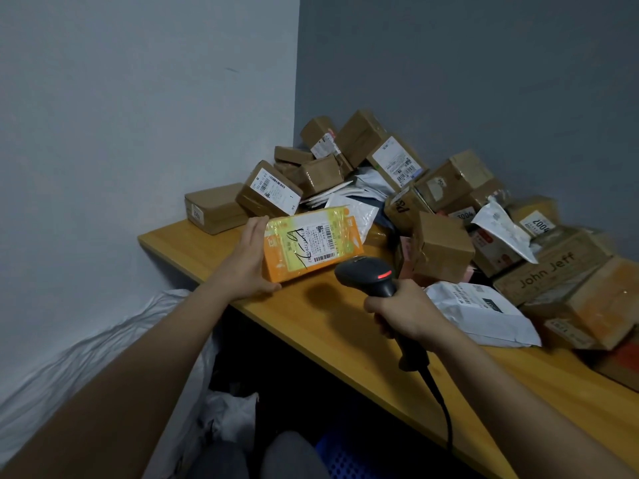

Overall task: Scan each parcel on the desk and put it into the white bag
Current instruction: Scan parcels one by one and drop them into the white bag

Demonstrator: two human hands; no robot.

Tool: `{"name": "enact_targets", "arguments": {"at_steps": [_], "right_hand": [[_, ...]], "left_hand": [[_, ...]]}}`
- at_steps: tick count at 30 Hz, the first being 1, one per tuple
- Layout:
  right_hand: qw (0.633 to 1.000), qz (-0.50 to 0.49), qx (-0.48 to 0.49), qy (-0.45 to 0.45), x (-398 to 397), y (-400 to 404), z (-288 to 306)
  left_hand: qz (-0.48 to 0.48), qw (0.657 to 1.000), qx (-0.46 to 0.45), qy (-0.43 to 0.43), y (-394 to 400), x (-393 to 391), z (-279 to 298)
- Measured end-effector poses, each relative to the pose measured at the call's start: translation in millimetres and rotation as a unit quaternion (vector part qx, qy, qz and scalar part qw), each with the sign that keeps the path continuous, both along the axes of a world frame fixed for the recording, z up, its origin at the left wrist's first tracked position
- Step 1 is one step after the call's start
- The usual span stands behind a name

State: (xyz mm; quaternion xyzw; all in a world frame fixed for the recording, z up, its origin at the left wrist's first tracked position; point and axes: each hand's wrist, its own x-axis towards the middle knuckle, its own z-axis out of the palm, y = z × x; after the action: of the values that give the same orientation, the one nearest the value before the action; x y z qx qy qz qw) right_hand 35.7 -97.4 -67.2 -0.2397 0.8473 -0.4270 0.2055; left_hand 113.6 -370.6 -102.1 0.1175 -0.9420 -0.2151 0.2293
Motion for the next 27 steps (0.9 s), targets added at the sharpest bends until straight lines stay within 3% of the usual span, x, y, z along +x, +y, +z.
{"name": "enact_targets", "arguments": {"at_steps": [7, 14, 21, 27], "right_hand": [[0.999, 0.033, -0.025, 0.002, 19, -18, 7], [0.991, 0.124, -0.037, 0.024, 71, -102, 17], [0.981, 0.185, -0.022, 0.049, 129, -200, -14], [0.970, 0.231, 0.031, 0.070, 147, -247, -64]], "left_hand": [[0.029, 0.999, 0.016, 0.037, -9, 41, -3], [0.175, 0.977, 0.046, 0.109, -48, 150, -9], [0.337, 0.937, 0.075, 0.047, -100, 270, -51], [0.338, 0.936, 0.044, -0.094, -125, 315, -109]]}}
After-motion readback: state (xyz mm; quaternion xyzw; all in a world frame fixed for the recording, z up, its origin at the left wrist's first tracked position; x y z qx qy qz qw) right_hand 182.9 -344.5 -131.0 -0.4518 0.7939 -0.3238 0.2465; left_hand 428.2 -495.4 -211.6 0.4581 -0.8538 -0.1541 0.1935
